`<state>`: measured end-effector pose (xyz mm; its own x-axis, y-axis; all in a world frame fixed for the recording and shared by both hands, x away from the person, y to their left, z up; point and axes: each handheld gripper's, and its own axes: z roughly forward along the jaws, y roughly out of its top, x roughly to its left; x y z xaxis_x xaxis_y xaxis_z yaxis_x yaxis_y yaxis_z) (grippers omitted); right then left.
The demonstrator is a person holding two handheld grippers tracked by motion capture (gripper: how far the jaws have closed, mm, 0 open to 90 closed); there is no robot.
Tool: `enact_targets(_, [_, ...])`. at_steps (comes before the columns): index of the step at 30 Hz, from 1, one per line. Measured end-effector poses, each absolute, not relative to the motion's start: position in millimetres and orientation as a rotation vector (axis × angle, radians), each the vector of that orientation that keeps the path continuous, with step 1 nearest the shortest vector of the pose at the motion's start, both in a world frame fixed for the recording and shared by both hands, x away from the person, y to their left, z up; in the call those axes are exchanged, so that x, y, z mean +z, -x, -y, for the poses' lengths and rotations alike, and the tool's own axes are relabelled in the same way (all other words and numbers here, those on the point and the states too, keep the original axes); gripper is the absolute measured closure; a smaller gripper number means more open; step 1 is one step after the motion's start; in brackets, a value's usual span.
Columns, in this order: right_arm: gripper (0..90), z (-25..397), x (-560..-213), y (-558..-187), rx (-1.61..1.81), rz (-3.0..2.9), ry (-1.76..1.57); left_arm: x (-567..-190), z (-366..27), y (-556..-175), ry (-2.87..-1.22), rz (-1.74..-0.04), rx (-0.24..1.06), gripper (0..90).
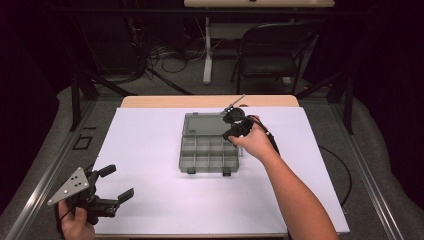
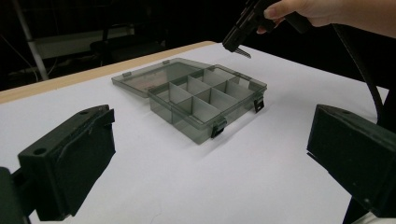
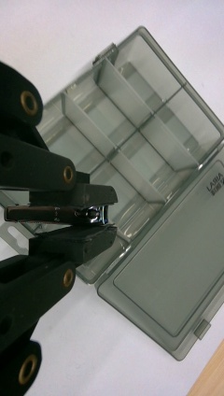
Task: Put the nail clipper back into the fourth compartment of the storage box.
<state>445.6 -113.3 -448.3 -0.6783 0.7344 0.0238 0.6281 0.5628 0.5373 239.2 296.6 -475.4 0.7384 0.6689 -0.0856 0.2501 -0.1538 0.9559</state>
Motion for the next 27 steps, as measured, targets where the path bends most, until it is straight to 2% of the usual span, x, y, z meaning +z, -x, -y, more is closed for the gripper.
enact_targets(27, [79.4, 125, -483, -462, 0.829, -2.469, -1.299, -477, -297, -240, -1.742, -0.737, 0.427, 0.8])
